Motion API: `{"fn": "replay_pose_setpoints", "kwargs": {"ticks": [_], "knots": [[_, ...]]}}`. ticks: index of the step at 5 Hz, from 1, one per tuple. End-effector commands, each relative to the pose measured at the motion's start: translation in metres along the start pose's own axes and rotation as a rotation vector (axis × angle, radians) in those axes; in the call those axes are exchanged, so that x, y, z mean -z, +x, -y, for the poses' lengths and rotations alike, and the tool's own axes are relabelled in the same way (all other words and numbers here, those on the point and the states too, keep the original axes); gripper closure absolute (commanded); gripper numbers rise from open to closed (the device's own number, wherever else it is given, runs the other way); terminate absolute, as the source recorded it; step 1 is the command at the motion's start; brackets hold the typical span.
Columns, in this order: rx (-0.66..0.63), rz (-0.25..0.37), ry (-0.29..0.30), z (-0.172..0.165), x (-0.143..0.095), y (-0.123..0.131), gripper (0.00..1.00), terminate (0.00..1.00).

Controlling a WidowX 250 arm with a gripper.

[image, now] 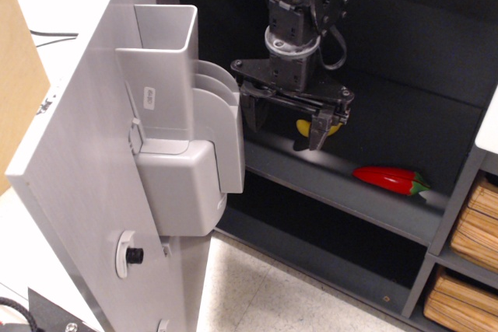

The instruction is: Close fridge

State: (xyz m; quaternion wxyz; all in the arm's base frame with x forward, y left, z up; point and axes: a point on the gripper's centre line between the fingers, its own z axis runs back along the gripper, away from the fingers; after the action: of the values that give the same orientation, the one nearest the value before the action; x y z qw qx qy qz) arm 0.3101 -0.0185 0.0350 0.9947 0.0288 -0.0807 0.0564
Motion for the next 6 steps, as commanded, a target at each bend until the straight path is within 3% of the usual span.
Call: {"fn": "replay_pose_setpoints", "kwargs": {"ticks": [1,3,5,6], "knots": [[0.000,0.000,0.000,0.000,0.000,0.000,0.00,0.00],[0.007,0.042,-0.054,0.009,-0.057,-0.013,0.00,0.00],[-0.040,0.071,-0.131,-0.004,-0.110,-0.038,0.00,0.00],[-0.052,0.056,-0.120,-0.016,-0.132,-0.054,0.00,0.00]]}}
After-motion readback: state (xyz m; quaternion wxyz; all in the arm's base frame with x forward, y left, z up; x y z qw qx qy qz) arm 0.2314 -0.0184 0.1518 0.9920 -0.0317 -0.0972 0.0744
